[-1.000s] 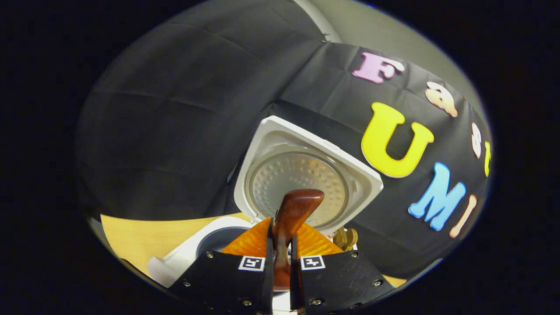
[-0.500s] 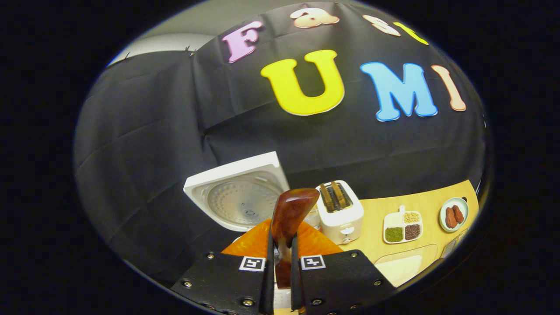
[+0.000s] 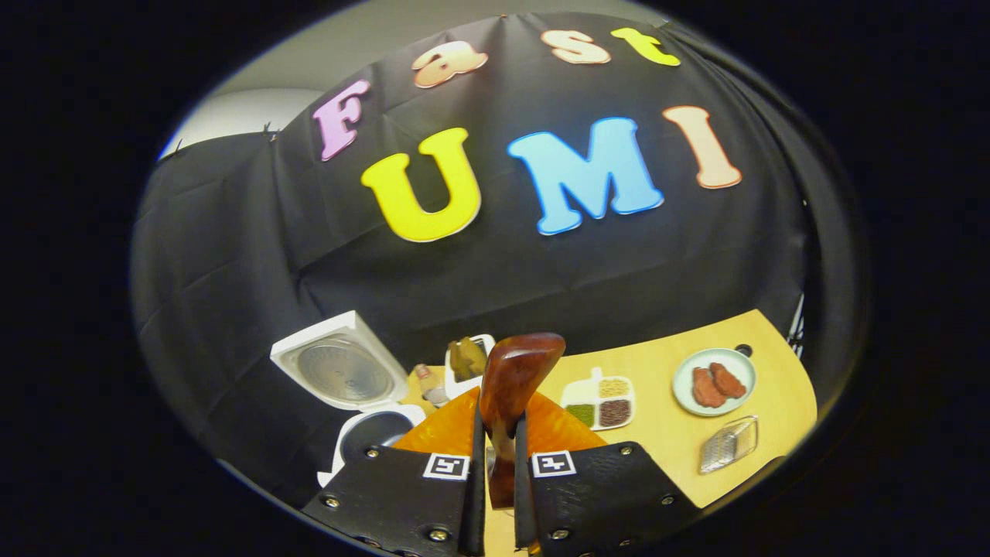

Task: Close the left gripper, press the button to open the rice cooker; take a wooden spoon from the chopstick holder with the right hand, scoop a spoonful of rice and pour it into the rice cooker, then put the wooden spoon back into the chopstick holder.

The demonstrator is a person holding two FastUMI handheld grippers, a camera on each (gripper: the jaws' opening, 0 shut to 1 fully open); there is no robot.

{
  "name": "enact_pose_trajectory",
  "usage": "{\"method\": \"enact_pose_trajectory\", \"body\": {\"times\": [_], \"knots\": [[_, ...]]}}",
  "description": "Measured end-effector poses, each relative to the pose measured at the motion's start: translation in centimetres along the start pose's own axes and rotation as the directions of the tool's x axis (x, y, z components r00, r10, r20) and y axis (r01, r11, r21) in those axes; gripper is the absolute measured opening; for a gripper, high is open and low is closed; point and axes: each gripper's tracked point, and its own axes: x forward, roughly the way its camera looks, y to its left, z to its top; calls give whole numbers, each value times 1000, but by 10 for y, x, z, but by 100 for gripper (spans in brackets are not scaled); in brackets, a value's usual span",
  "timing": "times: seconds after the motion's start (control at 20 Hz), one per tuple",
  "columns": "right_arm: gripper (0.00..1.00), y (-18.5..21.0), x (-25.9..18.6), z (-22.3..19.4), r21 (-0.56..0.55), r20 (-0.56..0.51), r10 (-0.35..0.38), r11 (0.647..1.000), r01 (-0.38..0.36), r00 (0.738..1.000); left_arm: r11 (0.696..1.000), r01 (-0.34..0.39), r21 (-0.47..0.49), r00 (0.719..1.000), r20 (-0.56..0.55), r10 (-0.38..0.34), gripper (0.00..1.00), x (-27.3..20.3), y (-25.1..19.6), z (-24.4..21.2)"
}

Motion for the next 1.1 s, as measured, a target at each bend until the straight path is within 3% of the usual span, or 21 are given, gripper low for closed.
{"method": "enact_pose_trajectory", "body": {"times": [0.25, 0.5, 0.6, 0.7, 0.8, 0.85, 1.1], "knots": [[16, -149, -23, 14, 92, 4, -168, 982, 167, 986, 999, 26, 39, 1000, -5, -26, 85, -7, -43, 2], [15, -249, -18, -2, 146, -34, -257, 955, 259, 966, 997, 32, 66, 999, -46, -29, 86, -4, -90, -4], [15, -274, -6, -21, 148, -66, -265, 951, 272, 962, 996, 22, 84, 998, -61, -17, 87, -4, -104, -5], [16, -290, 8, -41, 156, -96, -267, 948, 279, 959, 993, 18, 113, 997, -78, -9, 74, -6, -118, -8], [15, -299, 22, -62, 172, -129, -261, 944, 281, 957, 989, 17, 146, 996, -92, -3, 86, -7, -131, -12], [15, -303, 27, -71, 175, -141, -263, 942, 286, 954, 987, 15, 161, 995, -96, 1, 80, -7, -135, -13], [15, -319, 36, -103, 184, -194, -280, 931, 316, 940, 986, -10, 169, 992, -119, 31, 75, -10, -144, -18]]}}
